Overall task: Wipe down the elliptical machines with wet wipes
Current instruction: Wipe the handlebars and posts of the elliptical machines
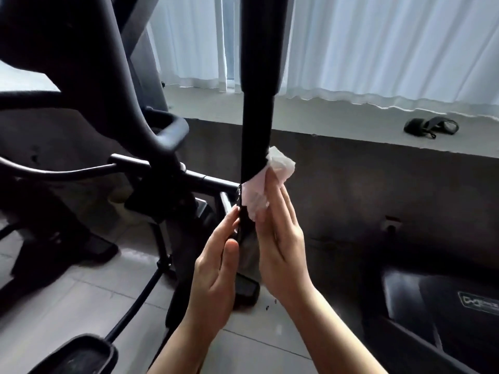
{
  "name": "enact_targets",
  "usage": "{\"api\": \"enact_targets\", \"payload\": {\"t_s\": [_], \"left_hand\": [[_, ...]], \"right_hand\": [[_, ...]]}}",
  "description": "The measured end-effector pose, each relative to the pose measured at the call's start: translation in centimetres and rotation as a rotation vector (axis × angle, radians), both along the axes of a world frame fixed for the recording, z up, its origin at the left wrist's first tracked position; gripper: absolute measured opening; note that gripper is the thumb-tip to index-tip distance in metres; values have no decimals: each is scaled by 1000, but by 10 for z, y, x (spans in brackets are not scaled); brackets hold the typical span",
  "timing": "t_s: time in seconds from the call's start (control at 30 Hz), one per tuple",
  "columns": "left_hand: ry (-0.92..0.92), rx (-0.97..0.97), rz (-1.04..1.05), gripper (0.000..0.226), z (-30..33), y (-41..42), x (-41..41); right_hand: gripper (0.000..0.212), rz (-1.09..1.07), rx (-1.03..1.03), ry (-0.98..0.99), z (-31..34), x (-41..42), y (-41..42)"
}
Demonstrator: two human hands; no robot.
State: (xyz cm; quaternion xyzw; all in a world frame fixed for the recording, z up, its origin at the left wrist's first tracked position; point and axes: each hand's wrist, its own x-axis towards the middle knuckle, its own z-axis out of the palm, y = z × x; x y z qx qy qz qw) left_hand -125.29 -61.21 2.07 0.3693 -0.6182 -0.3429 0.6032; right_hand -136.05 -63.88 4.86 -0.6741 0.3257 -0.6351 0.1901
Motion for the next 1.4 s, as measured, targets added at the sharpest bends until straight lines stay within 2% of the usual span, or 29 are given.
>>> {"api": "enact_targets", "payload": {"t_s": [0.1, 0.17, 0.23, 0.4, 0.53, 0.6, 0.67, 0.83, 0.97, 1.1, 1.17, 1.27, 1.33, 1.4], "left_hand": [[-26, 19, 66, 65, -5, 3, -8], [-87, 37, 130, 60, -10, 4, -14], [-126, 77, 186, 55, -15, 6, -17], [-198, 171, 257, 50, -29, 14, -23], [-166, 206, 298, 51, -35, 14, -35], [-162, 220, 312, 52, -36, 14, -39], [-149, 245, 306, 53, -34, 15, -40], [-160, 242, 313, 64, -30, 14, -41], [-129, 247, 324, 51, -30, 14, -39], [-74, 275, 315, 70, -25, 14, -32], [-56, 249, 304, 66, -24, 14, -33], [-55, 226, 261, 58, -22, 13, -34], [-71, 222, 261, 59, -19, 11, -31], [-107, 221, 253, 64, -16, 12, -30]], "right_hand": [[51, 68, 86, -2, -40, -7, 2], [50, 134, 234, -59, -69, -11, 3], [48, 231, 373, -132, -85, -16, 0], [56, 392, 535, -168, -115, -28, -17], [40, 426, 629, -167, -118, -25, -45], [41, 411, 631, -102, -114, -22, -61], [51, 383, 626, -58, -117, -17, -70], [54, 426, 656, -283, -114, -15, -39], [48, 451, 496, -414, -78, -19, 1], [47, 441, 323, -305, -64, -17, 5], [52, 374, 291, -202, -80, -14, 1], [53, 332, 415, -133, -106, -15, -5], [56, 372, 497, -135, -109, -20, -8], [53, 442, 482, -179, -94, -24, -7]]}}
